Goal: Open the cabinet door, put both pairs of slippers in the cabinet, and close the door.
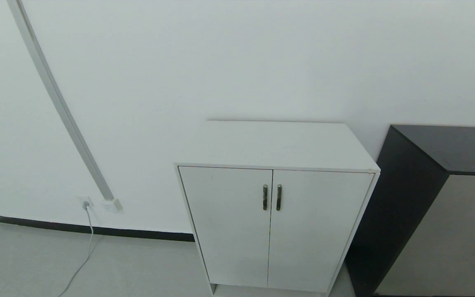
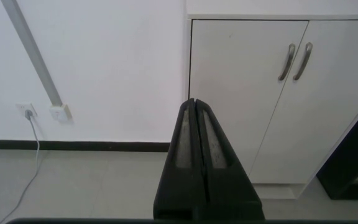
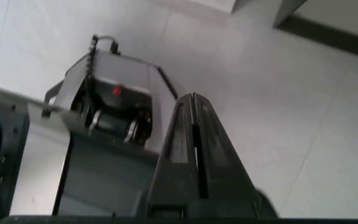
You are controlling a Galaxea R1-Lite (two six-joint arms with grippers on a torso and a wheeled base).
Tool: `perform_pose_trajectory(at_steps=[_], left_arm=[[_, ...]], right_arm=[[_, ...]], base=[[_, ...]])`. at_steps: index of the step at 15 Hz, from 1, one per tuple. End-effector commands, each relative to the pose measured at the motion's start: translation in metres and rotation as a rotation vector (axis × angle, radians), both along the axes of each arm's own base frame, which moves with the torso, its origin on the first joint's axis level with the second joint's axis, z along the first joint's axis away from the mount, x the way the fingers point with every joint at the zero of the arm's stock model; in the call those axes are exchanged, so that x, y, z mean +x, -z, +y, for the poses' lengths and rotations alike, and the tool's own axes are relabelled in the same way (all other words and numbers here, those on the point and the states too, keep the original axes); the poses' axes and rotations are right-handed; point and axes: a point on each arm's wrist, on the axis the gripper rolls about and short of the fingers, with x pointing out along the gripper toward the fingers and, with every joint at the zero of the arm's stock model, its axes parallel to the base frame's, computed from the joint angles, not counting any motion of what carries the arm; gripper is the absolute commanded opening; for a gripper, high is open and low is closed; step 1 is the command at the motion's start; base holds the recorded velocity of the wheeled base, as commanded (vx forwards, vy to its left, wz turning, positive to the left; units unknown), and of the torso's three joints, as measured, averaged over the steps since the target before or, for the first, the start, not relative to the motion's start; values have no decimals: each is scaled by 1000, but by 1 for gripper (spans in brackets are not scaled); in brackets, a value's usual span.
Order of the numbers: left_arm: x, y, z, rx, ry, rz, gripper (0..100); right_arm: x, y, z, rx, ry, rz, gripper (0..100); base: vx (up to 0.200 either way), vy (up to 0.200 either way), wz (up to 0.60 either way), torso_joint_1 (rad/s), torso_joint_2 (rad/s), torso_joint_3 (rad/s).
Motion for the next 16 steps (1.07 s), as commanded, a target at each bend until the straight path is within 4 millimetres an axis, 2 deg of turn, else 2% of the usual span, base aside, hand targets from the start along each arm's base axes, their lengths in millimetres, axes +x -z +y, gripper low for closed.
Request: perform_pose_trajectory(at_steps=[1, 4, 9, 16], left_arm=[[0, 0, 0, 0, 0, 0, 0], [0, 0, 0, 0, 0, 0, 0], [0, 0, 0, 0, 0, 0, 0], [0, 0, 0, 0, 0, 0, 0]], right_arm=[[-2, -1, 0, 7, 3, -24, 0], [-7, -5, -4, -54, 72, -110, 0], [-28, -10, -7, 10, 222, -313, 0], [-51, -13, -8, 44, 258, -599, 0]], base=[[0, 0, 0, 0, 0, 0], [0, 0, 0, 0, 0, 0], [0, 0, 0, 0, 0, 0], [0, 0, 0, 0, 0, 0]])
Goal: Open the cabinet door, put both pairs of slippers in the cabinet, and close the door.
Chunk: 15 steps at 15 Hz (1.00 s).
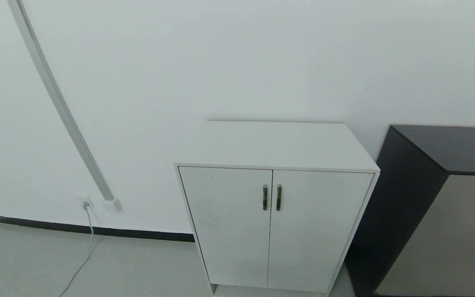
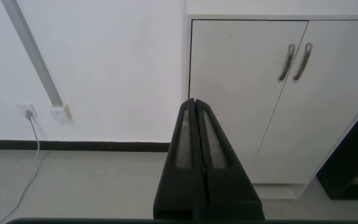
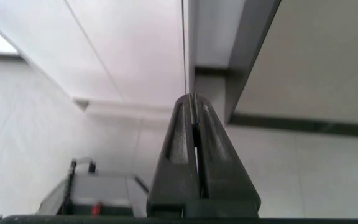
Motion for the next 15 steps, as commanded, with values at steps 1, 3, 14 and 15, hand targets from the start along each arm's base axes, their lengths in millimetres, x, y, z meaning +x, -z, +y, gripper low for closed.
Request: perform_pose_trajectory(at_steps=[1, 3, 14, 15], left_arm=[[0, 0, 0, 0, 0, 0, 0], [0, 0, 0, 0, 0, 0, 0], [0, 0, 0, 1, 0, 0, 0], [0, 0, 0, 1, 0, 0, 0]], right_arm=[[-10, 0, 0, 2, 12, -125, 0], [-14, 0, 0, 1, 30, -174, 0], [-29, 3, 0, 4, 44, -373, 0], [-29, 3, 0, 3, 43, -372, 0]], base=[[0, 0, 0, 0, 0, 0], [0, 0, 0, 0, 0, 0], [0, 0, 0, 0, 0, 0], [0, 0, 0, 0, 0, 0]])
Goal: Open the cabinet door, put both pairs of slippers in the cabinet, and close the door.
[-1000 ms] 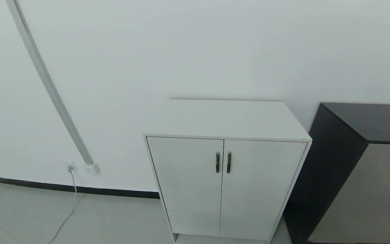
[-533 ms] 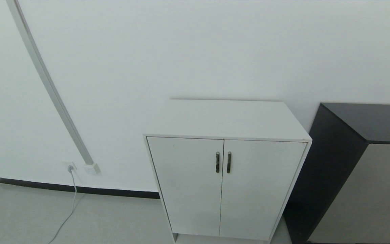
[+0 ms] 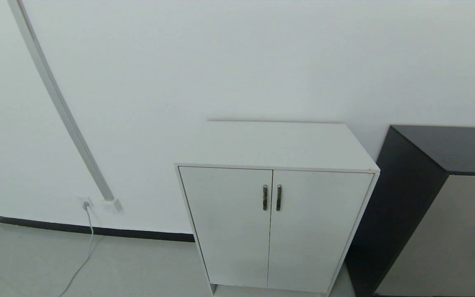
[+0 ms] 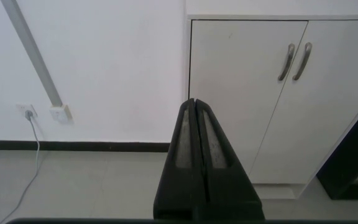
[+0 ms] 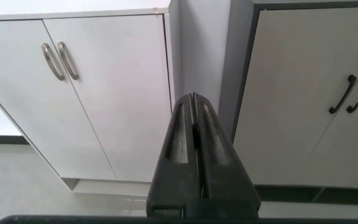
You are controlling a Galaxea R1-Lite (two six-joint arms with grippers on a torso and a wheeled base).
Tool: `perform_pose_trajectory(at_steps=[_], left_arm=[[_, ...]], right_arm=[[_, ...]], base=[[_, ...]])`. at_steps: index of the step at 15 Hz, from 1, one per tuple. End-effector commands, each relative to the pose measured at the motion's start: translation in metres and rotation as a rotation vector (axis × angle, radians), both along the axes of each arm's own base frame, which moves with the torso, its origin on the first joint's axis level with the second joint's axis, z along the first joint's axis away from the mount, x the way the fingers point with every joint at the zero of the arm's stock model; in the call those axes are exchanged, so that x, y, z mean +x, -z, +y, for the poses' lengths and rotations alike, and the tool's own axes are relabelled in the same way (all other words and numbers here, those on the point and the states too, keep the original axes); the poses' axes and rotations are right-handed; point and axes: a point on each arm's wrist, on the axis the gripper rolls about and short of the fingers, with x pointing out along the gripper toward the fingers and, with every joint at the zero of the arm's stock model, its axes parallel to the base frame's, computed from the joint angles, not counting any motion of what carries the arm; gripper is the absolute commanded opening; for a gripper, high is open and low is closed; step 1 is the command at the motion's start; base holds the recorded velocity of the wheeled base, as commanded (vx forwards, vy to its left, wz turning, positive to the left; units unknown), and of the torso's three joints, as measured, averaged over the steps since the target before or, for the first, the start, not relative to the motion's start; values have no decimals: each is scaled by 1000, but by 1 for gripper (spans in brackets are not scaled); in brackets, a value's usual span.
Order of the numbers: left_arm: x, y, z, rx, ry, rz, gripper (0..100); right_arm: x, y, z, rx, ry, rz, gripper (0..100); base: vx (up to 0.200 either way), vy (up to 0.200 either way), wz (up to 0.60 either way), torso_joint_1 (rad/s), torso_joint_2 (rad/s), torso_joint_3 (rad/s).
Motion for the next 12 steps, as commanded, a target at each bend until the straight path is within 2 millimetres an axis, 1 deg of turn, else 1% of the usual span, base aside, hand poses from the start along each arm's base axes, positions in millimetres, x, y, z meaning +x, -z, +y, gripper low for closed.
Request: perform_pose_trajectory(at_steps=[1, 12], left_arm=[[0, 0, 0, 0, 0, 1, 0], [0, 0, 0, 0, 0, 1, 0]], right_arm=[[0, 0, 0, -4, -1, -5, 0], [0, 0, 0, -2, 1, -5, 0]], base=[[0, 0, 0, 0, 0, 0], [0, 0, 0, 0, 0, 0]])
